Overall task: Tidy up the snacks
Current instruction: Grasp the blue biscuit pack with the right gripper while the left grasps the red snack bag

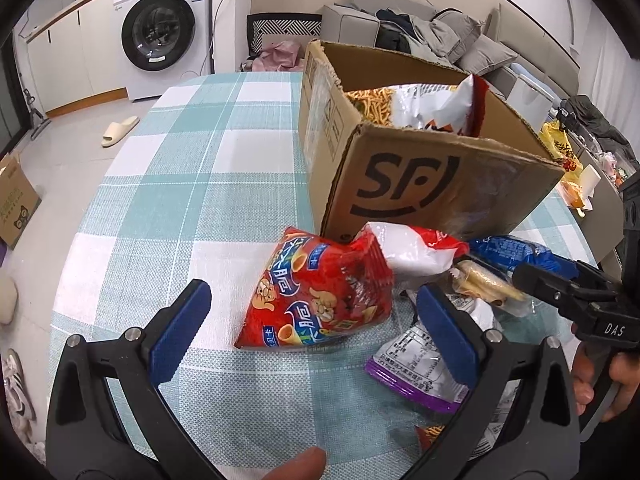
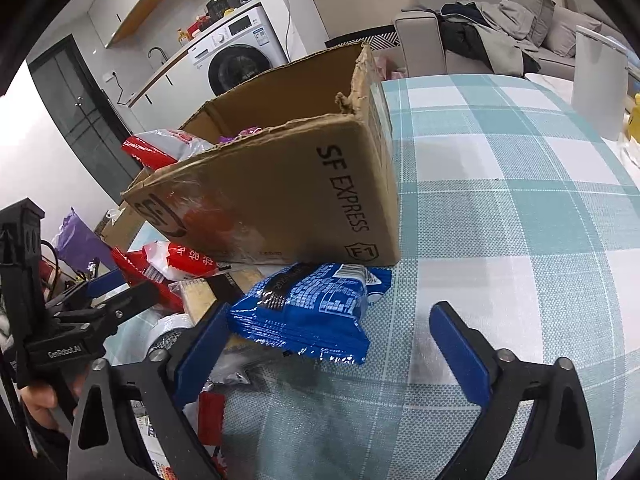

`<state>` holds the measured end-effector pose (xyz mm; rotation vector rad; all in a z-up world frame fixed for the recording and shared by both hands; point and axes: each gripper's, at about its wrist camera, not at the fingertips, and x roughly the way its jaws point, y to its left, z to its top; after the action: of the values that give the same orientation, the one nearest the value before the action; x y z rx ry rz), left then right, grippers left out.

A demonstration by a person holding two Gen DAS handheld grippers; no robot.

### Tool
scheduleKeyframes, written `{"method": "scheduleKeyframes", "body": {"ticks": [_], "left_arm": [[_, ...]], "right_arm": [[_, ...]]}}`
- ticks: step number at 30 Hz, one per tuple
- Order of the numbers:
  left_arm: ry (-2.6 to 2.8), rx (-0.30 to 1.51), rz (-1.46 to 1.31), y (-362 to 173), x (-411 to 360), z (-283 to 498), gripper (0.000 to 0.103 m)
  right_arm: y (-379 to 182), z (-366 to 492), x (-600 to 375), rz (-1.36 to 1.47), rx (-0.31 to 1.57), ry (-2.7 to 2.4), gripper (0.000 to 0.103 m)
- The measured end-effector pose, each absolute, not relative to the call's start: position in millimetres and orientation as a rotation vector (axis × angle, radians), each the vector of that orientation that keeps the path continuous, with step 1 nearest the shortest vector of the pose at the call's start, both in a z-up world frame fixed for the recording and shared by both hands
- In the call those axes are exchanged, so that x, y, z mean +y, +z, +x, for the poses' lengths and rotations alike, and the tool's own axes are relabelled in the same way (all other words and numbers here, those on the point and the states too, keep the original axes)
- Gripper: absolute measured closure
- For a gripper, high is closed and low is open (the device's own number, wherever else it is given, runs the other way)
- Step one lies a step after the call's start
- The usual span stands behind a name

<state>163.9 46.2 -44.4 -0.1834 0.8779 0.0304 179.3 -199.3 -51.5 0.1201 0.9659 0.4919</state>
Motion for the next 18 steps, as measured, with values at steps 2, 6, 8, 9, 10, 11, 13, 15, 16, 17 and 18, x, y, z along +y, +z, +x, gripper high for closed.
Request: {"method": "scheduleKeyframes", "body": {"ticks": [2,6,8,9,10,11,13,15,16,17,18], "left_arm": [[0.031,0.88,-0.184,-46.2,47.0,164.9,0.001],[0.031,0.88,-0.183,-47.2,47.5,165.7,0.001],[0.03,0.881,-0.183,-48.6,48.0,166.9,0.001],[0.03,0.881,-0.182,-48.6,47.6,166.4,0.001],[0.03,0.881,-0.181,-49.1,47.7,166.8,0.001],[0.03,0.882,-0.18,-49.5,47.7,167.3,0.001],[0.03,0.884,-0.177,-49.6,46.3,165.8,0.001],[0.03,0.885,-0.175,-50.5,46.5,167.2,0.001],[0.03,0.884,-0.175,-49.8,45.7,165.3,0.001],[0.029,0.885,-0.176,-50.3,46.0,166.0,0.001],[0.029,0.884,-0.176,-50.0,45.7,165.4,0.001]], "right_arm": [[-51.7,179.5,-199.9,0.121,0.965,0.494,0.016],[-52.9,180.3,-201.5,0.128,0.963,0.496,0.023],[-53.0,180.3,-201.9,0.132,0.959,0.495,0.025],[-53.0,180.5,-202.2,0.135,0.957,0.495,0.03],[-53.0,180.8,-202.7,0.137,0.955,0.497,0.035],[-53.0,180.9,-203.0,0.138,0.952,0.498,0.038],[-52.7,180.8,-203.2,0.136,0.946,0.496,0.044],[-52.9,180.6,-204.1,0.133,0.941,0.491,0.05],[-52.8,180.6,-205.1,0.139,0.942,0.494,0.054],[-52.9,180.6,-205.6,0.144,0.943,0.497,0.055],[-52.5,180.4,-205.8,0.146,0.94,0.498,0.056]]}}
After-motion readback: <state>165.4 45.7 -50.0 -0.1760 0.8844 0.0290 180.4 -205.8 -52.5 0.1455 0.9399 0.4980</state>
